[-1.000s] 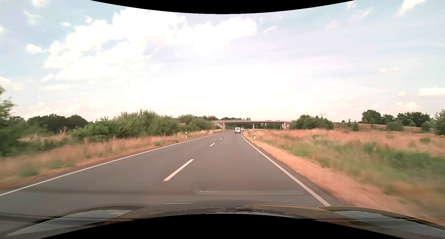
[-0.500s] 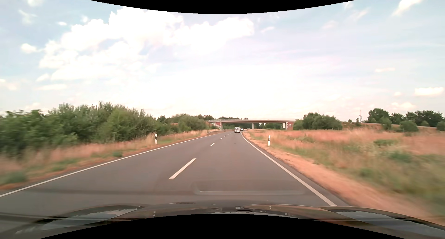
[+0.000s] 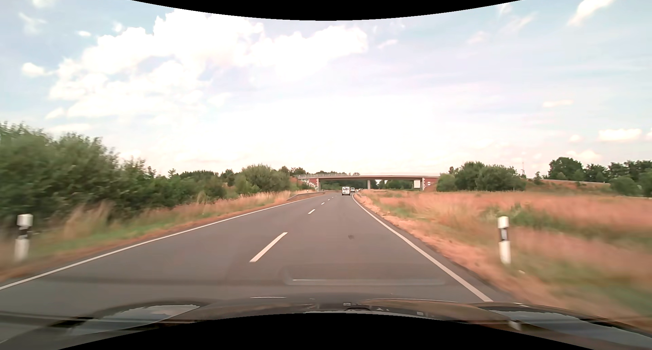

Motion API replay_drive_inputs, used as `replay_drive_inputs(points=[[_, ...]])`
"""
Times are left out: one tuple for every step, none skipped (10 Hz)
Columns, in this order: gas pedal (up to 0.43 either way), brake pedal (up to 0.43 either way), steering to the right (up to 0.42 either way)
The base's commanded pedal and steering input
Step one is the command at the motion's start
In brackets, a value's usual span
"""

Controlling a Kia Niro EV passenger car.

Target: Follow the waypoints while adhering to traffic rules and regulations

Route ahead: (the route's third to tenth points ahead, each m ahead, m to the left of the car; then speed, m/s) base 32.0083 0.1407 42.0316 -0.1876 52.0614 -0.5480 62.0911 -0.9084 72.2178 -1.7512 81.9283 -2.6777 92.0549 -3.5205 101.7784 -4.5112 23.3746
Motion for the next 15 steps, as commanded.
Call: replay_drive_inputs(points=[[0.209, 0.000, 0.006], [0.209, 0.000, 0.006], [0.209, 0.000, 0.006], [0.209, 0.000, 0.006], [0.189, 0.000, 0.005], [0.189, 0.000, 0.004], [0.189, 0.000, 0.002], [0.189, 0.000, 0.004], [0.189, 0.000, 0.004], [0.189, 0.000, 0.004], [0.189, 0.000, 0.005], [0.197, 0.000, 0.004], [0.209, 0.000, 0.005], [0.220, 0.000, 0.005], [0.228, 0.000, 0.005]])
